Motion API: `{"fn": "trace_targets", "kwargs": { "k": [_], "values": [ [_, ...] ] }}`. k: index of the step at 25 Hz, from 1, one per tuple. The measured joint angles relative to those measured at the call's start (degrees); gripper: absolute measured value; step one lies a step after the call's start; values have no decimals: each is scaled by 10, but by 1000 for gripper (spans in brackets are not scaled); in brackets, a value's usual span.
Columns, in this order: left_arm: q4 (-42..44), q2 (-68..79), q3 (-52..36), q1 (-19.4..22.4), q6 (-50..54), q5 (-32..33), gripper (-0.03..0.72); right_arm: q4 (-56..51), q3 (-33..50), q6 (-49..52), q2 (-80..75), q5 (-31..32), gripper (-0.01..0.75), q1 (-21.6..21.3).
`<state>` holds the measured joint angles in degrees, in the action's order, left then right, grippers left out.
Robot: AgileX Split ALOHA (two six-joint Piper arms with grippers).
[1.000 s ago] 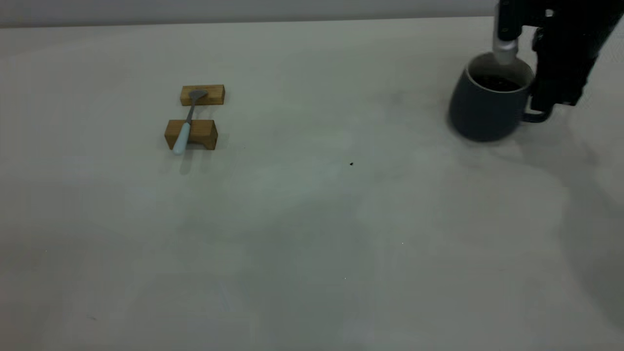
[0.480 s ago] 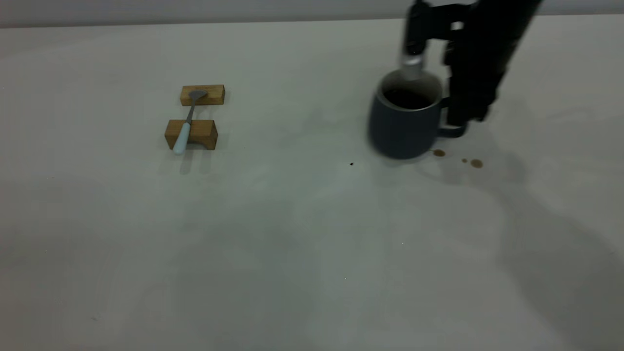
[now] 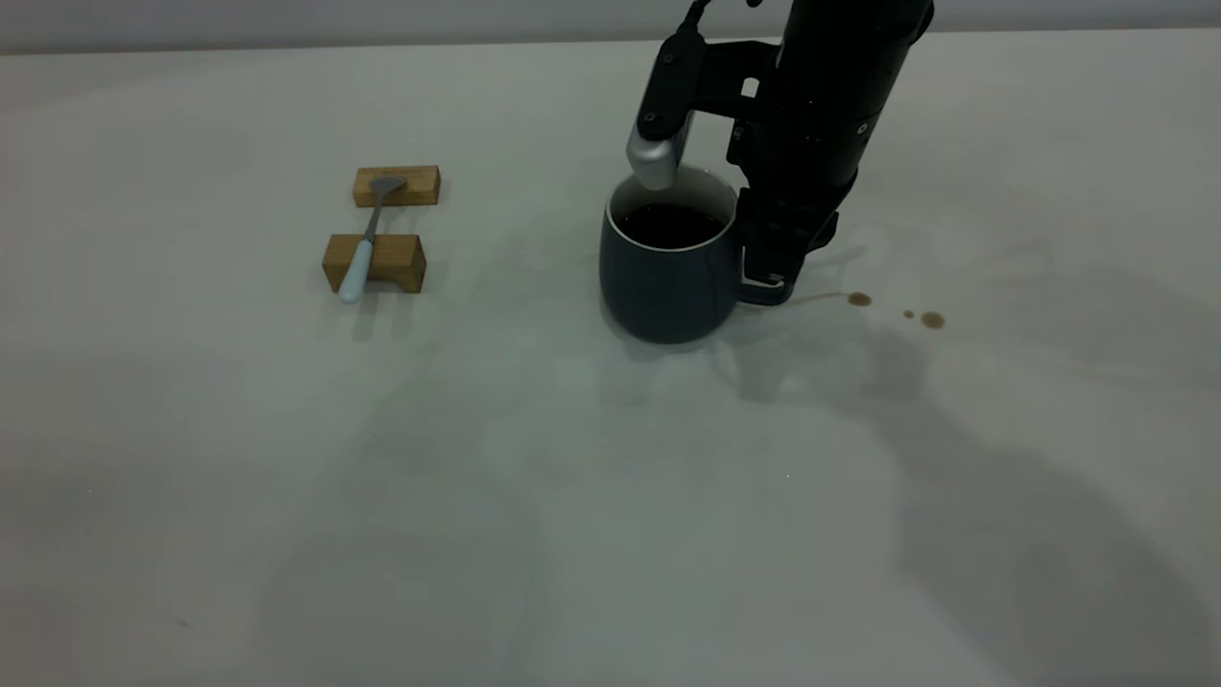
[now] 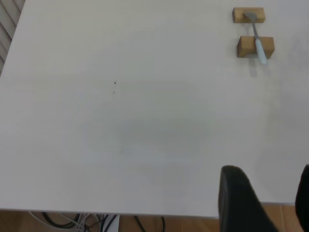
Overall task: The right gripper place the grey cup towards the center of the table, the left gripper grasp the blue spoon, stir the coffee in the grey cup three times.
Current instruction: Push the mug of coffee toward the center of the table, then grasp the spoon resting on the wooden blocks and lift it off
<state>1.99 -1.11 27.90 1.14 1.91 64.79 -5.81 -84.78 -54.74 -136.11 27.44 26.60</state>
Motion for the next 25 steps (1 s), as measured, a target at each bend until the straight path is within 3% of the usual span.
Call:
{"fn": "trace_targets", "kwargs": {
  "k": [6, 15, 21, 25],
  "values": [
    [0, 0, 0, 0, 0, 0, 369, 0, 0, 33, 0, 1, 206, 2],
    [0, 0, 0, 0, 0, 0, 369, -1, 0, 60, 14, 44, 690, 2],
    [0, 0, 0, 0, 0, 0, 369, 14, 0, 112, 105, 139, 728, 2],
    [0, 0, 0, 0, 0, 0, 369, 27, 0, 173, 205, 255, 725, 2]
  ]
}}
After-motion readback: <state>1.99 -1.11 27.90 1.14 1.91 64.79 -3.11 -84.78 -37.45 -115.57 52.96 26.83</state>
